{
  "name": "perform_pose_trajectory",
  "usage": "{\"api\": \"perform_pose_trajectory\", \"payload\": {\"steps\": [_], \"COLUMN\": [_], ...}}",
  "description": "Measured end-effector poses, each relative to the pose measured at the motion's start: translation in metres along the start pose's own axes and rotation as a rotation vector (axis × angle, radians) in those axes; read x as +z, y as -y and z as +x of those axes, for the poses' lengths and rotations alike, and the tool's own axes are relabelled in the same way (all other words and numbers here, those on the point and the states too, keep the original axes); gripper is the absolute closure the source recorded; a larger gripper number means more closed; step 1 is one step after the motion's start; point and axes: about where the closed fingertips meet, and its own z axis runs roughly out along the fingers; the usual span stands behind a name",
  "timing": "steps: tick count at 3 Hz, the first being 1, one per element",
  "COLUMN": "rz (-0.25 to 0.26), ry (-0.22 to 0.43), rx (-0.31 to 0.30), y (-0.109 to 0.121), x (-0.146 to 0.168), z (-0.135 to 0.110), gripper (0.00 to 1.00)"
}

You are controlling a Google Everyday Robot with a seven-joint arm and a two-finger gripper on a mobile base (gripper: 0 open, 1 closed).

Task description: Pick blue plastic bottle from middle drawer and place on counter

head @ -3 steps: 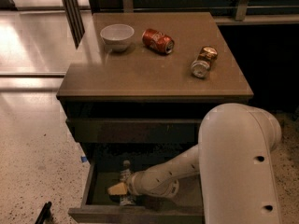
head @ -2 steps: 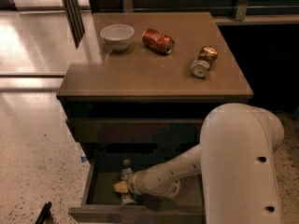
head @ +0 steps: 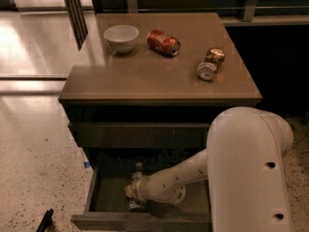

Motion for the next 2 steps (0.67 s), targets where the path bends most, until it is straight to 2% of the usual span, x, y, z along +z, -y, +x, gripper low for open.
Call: {"api": "perform_pose_trajectory", "payload": {"steps": [1, 2], "rz": [0.0, 0.0], "ry": [0.0, 0.0], "rx": [0.0, 0.0], "y": [0.0, -0.0014], "x": [0.0, -0.0032], "z": [0.0, -0.0024], "gripper": [1.0, 1.0]}}
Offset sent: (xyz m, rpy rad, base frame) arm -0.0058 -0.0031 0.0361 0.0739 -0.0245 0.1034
